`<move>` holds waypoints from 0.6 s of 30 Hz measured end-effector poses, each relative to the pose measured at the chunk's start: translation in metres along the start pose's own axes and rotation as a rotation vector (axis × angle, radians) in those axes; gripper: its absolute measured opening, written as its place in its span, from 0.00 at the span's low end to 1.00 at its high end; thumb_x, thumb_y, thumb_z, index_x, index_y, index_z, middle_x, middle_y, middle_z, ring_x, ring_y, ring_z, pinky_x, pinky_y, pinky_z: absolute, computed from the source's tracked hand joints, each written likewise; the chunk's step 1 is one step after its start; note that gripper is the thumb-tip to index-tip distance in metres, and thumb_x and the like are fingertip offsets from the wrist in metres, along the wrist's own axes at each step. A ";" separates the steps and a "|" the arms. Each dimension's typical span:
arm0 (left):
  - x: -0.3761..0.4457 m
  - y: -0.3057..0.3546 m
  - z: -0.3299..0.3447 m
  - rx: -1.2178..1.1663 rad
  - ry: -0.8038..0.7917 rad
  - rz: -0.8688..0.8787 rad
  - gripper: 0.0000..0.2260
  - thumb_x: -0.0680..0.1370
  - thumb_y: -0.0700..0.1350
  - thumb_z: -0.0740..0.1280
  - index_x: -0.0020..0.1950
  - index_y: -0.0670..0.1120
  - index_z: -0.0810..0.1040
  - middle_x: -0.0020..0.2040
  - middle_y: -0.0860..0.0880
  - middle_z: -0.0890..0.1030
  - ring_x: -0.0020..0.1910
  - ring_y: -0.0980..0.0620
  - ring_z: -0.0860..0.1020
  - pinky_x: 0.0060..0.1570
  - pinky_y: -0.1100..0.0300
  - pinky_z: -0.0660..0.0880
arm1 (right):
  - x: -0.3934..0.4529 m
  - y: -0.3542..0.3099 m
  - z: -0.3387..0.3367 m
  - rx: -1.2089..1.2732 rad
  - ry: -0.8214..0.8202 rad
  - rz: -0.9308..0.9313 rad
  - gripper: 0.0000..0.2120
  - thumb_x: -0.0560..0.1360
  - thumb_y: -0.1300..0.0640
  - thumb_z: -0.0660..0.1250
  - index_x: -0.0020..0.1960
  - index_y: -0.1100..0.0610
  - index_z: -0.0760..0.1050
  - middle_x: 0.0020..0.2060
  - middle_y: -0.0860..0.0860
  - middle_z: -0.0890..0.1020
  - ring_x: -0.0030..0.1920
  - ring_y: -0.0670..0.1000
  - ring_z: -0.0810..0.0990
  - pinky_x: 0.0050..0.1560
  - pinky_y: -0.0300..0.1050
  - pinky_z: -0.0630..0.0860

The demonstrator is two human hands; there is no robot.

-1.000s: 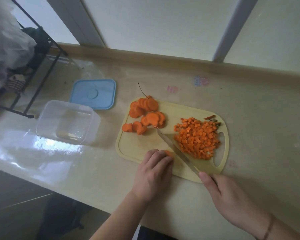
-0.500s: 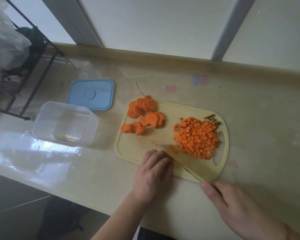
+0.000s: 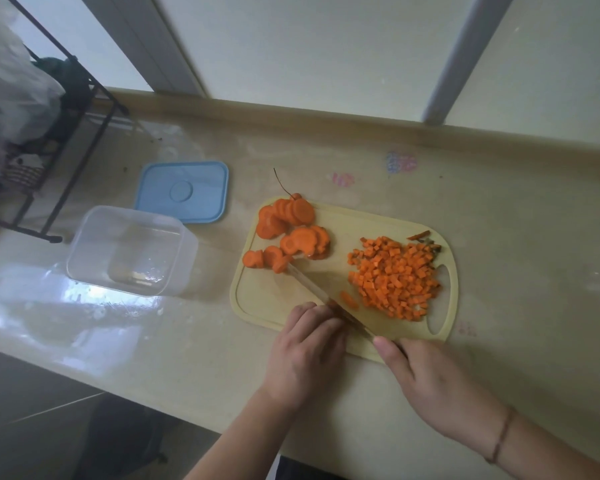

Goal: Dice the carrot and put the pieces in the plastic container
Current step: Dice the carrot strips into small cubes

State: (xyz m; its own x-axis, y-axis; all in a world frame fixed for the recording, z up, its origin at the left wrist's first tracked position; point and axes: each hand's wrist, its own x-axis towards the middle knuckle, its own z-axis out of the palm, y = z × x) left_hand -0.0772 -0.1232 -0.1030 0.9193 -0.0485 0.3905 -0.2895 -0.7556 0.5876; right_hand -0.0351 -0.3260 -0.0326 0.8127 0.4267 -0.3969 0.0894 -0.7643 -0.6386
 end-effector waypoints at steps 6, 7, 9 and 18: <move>0.000 0.001 -0.003 -0.010 0.008 -0.014 0.06 0.74 0.38 0.76 0.49 0.39 0.85 0.50 0.44 0.82 0.51 0.43 0.79 0.55 0.54 0.78 | -0.014 0.005 -0.002 0.060 0.015 0.033 0.36 0.73 0.28 0.44 0.30 0.59 0.65 0.29 0.52 0.76 0.28 0.49 0.73 0.32 0.44 0.65; -0.001 0.001 -0.003 -0.020 0.002 -0.019 0.06 0.73 0.37 0.76 0.49 0.39 0.84 0.50 0.43 0.82 0.51 0.43 0.79 0.55 0.53 0.78 | -0.016 0.004 -0.002 0.069 0.012 0.031 0.35 0.73 0.28 0.44 0.30 0.59 0.65 0.29 0.51 0.75 0.28 0.49 0.73 0.31 0.43 0.64; -0.001 0.000 -0.003 -0.031 -0.005 -0.023 0.07 0.73 0.37 0.76 0.49 0.38 0.84 0.51 0.43 0.82 0.52 0.42 0.79 0.56 0.53 0.77 | -0.019 0.003 -0.003 0.070 0.006 0.030 0.35 0.73 0.28 0.45 0.31 0.58 0.65 0.29 0.53 0.75 0.28 0.48 0.73 0.31 0.43 0.65; -0.001 0.000 -0.003 -0.036 0.012 0.006 0.08 0.73 0.36 0.75 0.52 0.39 0.85 0.54 0.45 0.83 0.54 0.43 0.79 0.59 0.54 0.77 | -0.033 0.007 -0.004 0.014 -0.003 0.069 0.36 0.72 0.25 0.42 0.33 0.56 0.67 0.29 0.50 0.76 0.31 0.48 0.75 0.36 0.50 0.72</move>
State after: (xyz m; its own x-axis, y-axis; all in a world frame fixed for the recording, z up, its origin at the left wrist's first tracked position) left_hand -0.0787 -0.1211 -0.1010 0.9143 -0.0444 0.4026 -0.3043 -0.7312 0.6105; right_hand -0.0590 -0.3479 -0.0213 0.8147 0.3750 -0.4423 0.0255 -0.7851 -0.6188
